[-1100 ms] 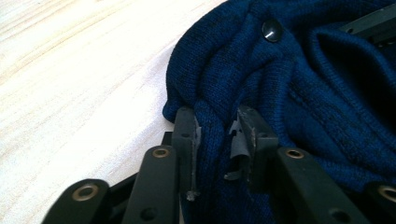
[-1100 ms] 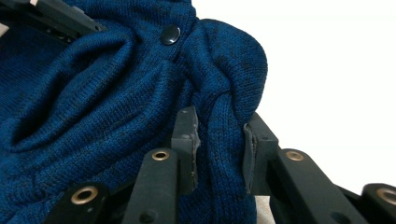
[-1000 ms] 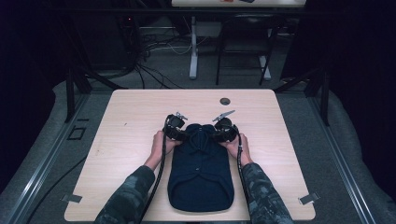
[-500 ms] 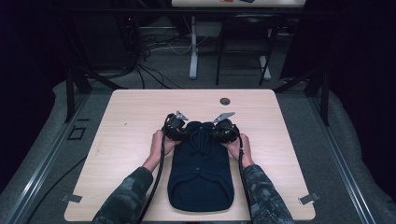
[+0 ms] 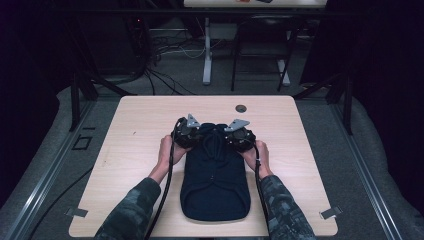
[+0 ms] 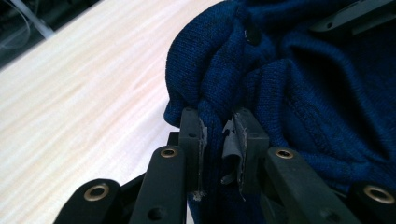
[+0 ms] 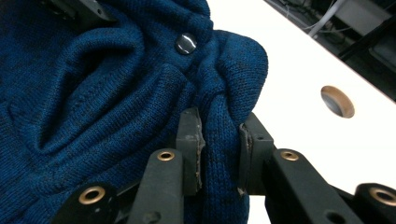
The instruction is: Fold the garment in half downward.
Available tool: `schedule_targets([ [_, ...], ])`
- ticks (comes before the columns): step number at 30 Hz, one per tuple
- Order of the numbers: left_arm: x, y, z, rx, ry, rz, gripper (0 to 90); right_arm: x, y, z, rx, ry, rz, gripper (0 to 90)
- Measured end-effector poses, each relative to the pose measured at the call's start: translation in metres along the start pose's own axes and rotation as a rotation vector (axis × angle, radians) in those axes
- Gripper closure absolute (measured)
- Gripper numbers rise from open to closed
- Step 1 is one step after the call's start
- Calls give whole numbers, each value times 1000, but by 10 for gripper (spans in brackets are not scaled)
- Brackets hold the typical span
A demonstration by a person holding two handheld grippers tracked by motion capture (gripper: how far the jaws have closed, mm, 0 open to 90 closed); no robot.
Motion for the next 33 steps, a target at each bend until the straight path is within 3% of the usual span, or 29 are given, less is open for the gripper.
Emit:
schedule_targets([
  [4, 1, 4, -5, 26, -26, -25, 770, -1, 4, -5, 27, 34, 44, 737],
  [6, 3, 9, -10, 51, -63, -49, 770, 0, 8, -8, 46, 48, 62, 738],
  [16, 2, 26, -28, 126, -127, -107, 773, 5, 22, -20, 130, 85, 140, 739],
  [21, 1, 43, -44, 203, -193, -145, 773, 11, 41, -35, 228, 121, 222, 742],
  [33, 12, 56, -35, 260, -230, -148, 774, -3, 55, -31, 305, 196, 266, 745],
])
Point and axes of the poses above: each handheld gripper's, and its own axes: y roughly backward along the jaws, z roughly out of its underside, x roughly to its right, the point moved 7 cm from there along -y, roughly forward along the jaws, and after that the axes turned 2 degrees about z, right-handed, at the moved point
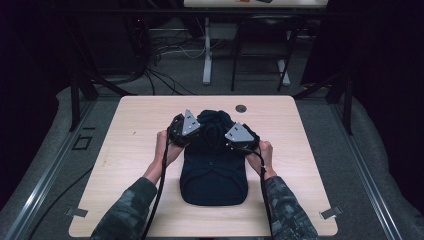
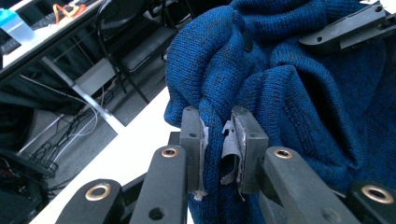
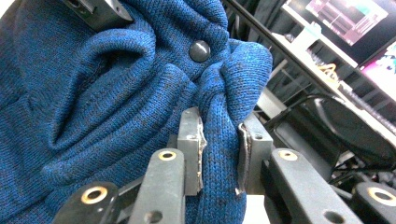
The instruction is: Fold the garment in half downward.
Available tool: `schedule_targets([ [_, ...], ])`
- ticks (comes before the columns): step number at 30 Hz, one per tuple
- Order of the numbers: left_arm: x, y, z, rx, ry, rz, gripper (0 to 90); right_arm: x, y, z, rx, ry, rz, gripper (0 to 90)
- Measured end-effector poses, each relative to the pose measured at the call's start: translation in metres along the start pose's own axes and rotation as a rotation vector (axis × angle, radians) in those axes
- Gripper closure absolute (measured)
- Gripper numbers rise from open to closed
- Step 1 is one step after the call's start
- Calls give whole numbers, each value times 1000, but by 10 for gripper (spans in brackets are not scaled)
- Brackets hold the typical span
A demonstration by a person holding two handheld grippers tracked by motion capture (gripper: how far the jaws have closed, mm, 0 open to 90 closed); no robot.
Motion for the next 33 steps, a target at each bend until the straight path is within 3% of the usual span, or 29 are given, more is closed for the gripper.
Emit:
schedule_targets([
  [5, 10, 8, 8, 19, -27, -11, 774, -13, 16, 1, 40, 71, 25, 746],
  [14, 18, 15, 15, 49, -36, -19, 775, -24, 25, 4, 76, 92, 44, 747],
  [20, 16, 11, 18, 39, -18, -12, 775, -29, 22, 6, 69, 87, 22, 746],
  [24, 9, 9, 10, 49, -20, -23, 775, -25, 19, 2, 73, 78, 31, 747],
  [29, -12, 12, -19, 108, -26, -67, 775, 0, 13, -22, 112, 65, 91, 747],
  [33, -12, 15, -18, 106, -34, -54, 775, 7, 16, -30, 138, 41, 95, 748],
])
Point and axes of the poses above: each handheld gripper's, and its own axes: y roughly backward along the jaws, z roughly out of its underside, x roughly to its right, the point moved 7 cm from there along -y, roughly forward along the jaws, and after that the axes turned 2 degrees about z, right-handed, at the moved point
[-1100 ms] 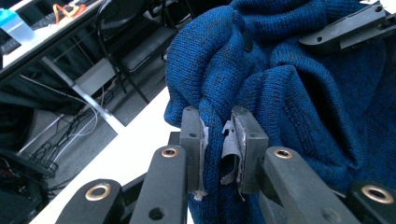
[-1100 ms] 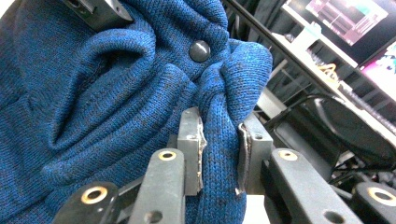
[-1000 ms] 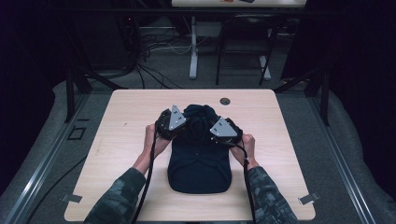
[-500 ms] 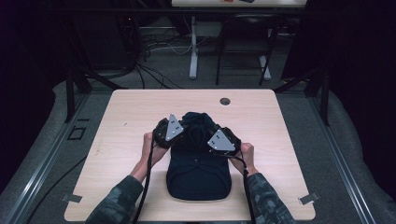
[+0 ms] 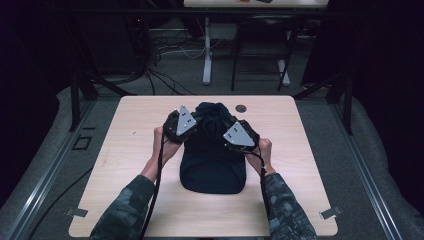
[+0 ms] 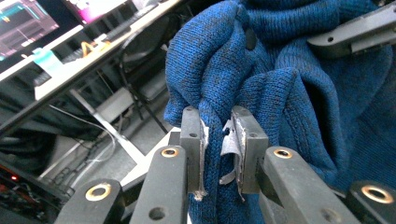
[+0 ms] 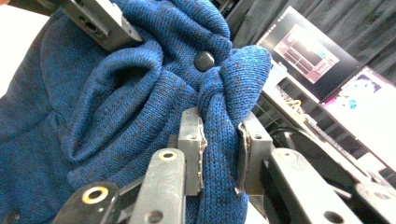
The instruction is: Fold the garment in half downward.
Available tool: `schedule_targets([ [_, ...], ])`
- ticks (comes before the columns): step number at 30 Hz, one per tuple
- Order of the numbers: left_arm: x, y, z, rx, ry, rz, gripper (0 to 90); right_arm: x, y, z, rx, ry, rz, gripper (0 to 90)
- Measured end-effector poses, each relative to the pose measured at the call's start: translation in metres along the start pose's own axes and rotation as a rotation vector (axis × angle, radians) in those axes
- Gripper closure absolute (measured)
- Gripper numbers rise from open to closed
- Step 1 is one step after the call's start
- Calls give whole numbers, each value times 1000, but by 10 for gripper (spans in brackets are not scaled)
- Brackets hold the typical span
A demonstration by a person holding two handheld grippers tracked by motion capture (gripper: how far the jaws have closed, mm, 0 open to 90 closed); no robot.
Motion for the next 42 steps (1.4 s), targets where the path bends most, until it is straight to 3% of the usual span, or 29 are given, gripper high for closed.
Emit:
schedule_targets([
  [2, 7, -2, 14, -34, 15, 31, 771, -11, 2, 11, -15, 5, -29, 750],
  [3, 7, -2, 14, -34, 15, 31, 768, -11, 2, 11, -15, 5, -29, 750],
  [4, 12, -4, 25, -58, 37, 48, 766, -18, 3, 20, -28, -2, -51, 751],
  [9, 17, -5, 38, -88, 107, 82, 741, -28, 4, 32, -32, -30, -90, 752],
  [12, 17, -5, 41, -96, 129, 94, 714, -30, 5, 33, -28, -28, -98, 753],
  [14, 16, -4, 45, -103, 174, 104, 635, -31, 7, 34, -16, -26, -100, 754],
  [21, 18, 3, 49, -117, 219, 117, 457, -34, 9, 39, -5, -32, -117, 753],
  [22, 21, 6, 50, -117, 241, 126, 439, -35, 9, 39, -6, -32, -118, 753],
  [26, 27, 13, 50, -113, 267, 138, 376, -36, 8, 40, -8, -34, -130, 753],
  [28, 35, 17, 53, -129, 294, 174, 365, -36, 8, 40, -7, -37, -136, 753],
  [29, 35, 17, 53, -129, 294, 174, 365, -36, 8, 40, -5, -36, -135, 753],
  [30, 43, 20, 58, -142, 319, 197, 368, -36, 8, 40, -4, -36, -137, 753],
  [33, 60, 21, 69, -172, 343, 232, 407, -35, 9, 40, -3, -37, -145, 753],
  [35, 73, 21, 79, -204, 360, 257, 479, -35, 9, 41, 0, -39, -145, 752],
  [36, 73, 21, 79, -204, 360, 257, 512, -35, 9, 41, 1, -41, -148, 752],
  [37, 86, 18, 90, -249, 367, 273, 566, -34, 9, 41, 3, -40, -146, 752],
  [40, 96, 16, 101, -279, 383, 291, 663, -34, 9, 41, 4, -39, -147, 752],
  [42, 109, 12, 115, -329, 400, 298, 735, -34, 9, 41, 8, -39, -151, 752],
])
Point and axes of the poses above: each handheld gripper's, and its own axes: y roughly backward along the jaws, z roughly out of its underside, x roughly to its right, the point moved 7 cm from there along -y, roughly forward along the jaws, and after that the axes turned 2 degrees about z, right-handed, at the moved point
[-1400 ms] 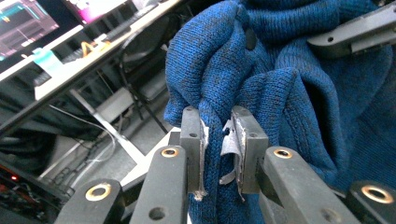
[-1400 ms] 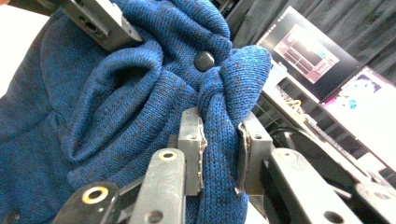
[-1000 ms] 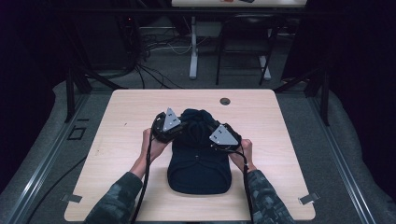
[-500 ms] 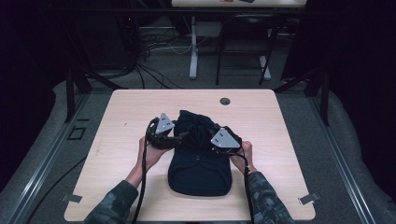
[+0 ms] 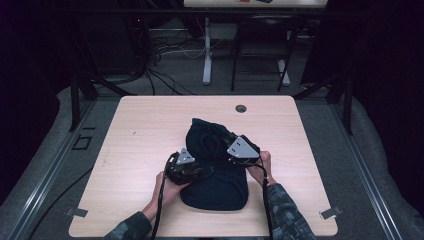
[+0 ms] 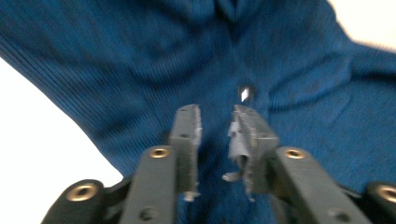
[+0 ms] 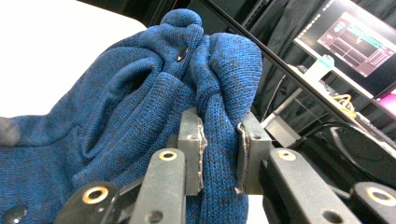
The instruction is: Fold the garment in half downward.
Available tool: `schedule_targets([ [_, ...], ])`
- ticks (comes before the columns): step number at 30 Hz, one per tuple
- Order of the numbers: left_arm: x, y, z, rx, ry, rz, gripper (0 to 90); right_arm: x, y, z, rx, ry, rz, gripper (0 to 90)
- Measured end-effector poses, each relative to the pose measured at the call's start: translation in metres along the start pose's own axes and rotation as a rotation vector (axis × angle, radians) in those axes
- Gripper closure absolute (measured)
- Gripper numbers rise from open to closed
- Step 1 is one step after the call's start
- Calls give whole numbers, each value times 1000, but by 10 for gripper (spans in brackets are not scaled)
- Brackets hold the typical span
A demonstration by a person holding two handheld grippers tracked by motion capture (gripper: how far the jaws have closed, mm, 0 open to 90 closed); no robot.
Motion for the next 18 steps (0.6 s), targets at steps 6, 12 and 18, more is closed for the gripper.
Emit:
schedule_targets([
  [6, 2, -4, 6, -10, 7, -58, 890, 3, 2, -1, 12, -4, -11, 751],
  [12, 5, -9, 4, -3, -4, -159, 900, 4, 9, -7, 36, -18, -28, 749],
  [18, 1, -18, -2, 29, 31, -221, 900, 11, 17, -7, 41, -51, -45, 749],
])
Point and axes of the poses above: each handheld gripper's, and its own axes: y roughly backward along the jaws, z roughly out of its underside, x roughly to its right, the point moved 7 cm from there along -y, roughly forward along the jaws, and after that the axes turned 2 degrees about z, right-handed, at the moved point
